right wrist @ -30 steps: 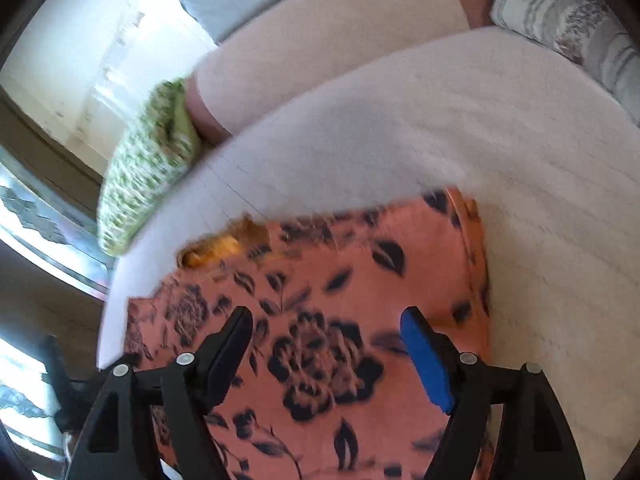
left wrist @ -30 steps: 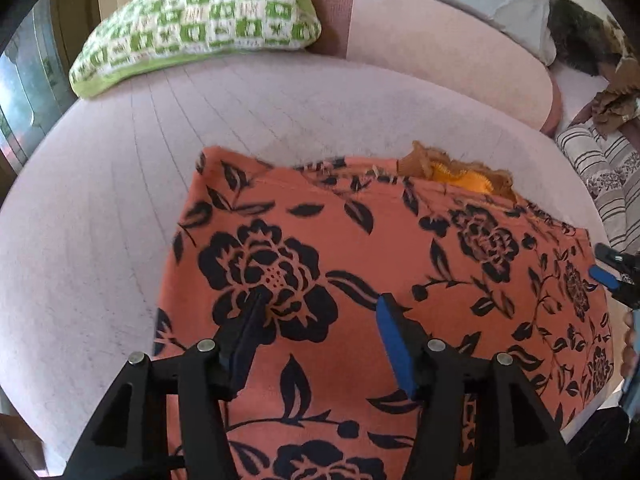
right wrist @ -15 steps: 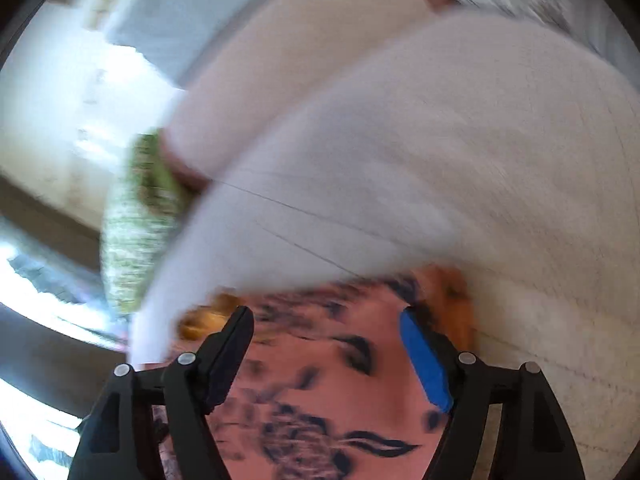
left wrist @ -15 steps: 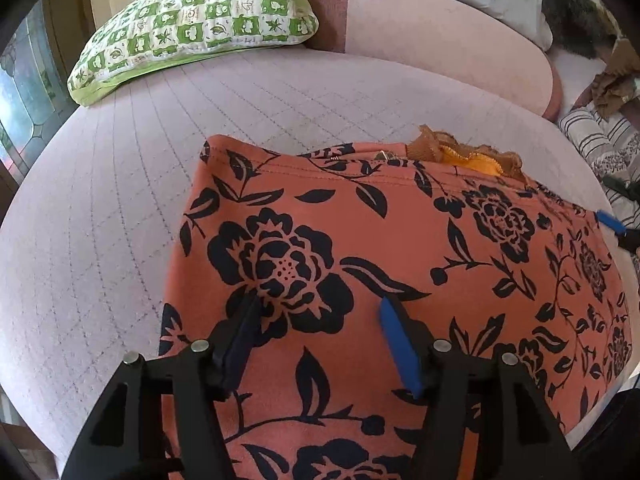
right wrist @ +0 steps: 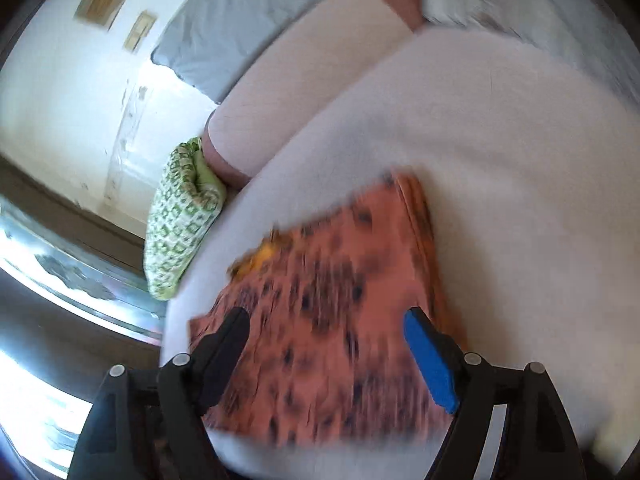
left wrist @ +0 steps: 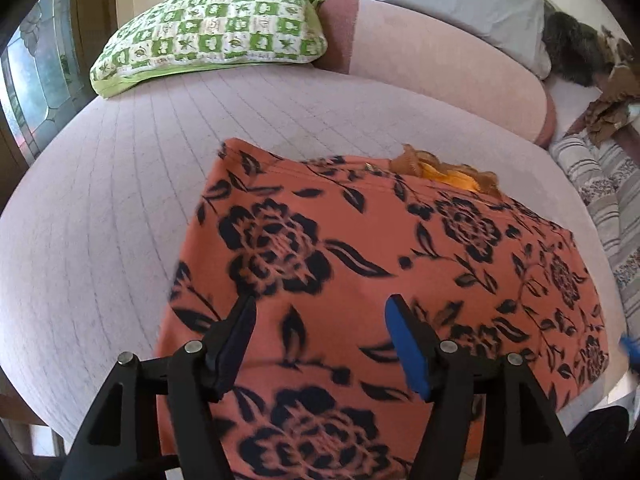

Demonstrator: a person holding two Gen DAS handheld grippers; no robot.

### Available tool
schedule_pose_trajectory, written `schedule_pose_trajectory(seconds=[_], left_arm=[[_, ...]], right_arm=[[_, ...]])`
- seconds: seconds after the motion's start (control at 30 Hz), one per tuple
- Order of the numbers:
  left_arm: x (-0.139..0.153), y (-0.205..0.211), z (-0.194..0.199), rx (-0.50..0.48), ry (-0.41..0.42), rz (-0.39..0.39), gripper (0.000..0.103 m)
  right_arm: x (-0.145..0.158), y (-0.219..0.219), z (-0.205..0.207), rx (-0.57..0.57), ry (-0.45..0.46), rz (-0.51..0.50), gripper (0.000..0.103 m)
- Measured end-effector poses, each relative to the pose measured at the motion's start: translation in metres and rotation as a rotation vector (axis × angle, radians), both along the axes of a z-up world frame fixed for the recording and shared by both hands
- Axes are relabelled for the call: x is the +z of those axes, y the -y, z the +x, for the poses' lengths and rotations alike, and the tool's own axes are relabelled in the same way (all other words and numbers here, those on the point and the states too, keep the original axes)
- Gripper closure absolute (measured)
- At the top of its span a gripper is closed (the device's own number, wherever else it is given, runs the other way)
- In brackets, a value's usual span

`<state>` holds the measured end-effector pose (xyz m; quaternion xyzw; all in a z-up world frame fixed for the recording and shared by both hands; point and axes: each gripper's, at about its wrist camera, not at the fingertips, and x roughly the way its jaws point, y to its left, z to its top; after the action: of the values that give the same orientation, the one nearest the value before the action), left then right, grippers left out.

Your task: Fold small clothes

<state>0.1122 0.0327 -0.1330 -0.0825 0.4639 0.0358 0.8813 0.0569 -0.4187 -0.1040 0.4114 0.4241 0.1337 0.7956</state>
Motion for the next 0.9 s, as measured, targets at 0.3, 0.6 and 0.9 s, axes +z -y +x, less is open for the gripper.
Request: schedule_pose_trajectory(seconds=[0.3,0.6,0.9], left_arm=[[-0.002,0.038,-0.019,-0.070,0.008,-0.002,0.035],[0.006,0.071,-0.015,-0.103,0.054,0.036,0.035],[0.013,0.089,0.018,-0.081,0.081,0.071,0.035]], right_arm=[[-0.071,0.006,-0.015,-0.139,-0.172,0.213,0.020],[-0.071,0.006,0.004,-0.203,-0.093,0.300,0.022],[-0.067,0.001,0.006,-0.211,-0.108,0.220,0.022]])
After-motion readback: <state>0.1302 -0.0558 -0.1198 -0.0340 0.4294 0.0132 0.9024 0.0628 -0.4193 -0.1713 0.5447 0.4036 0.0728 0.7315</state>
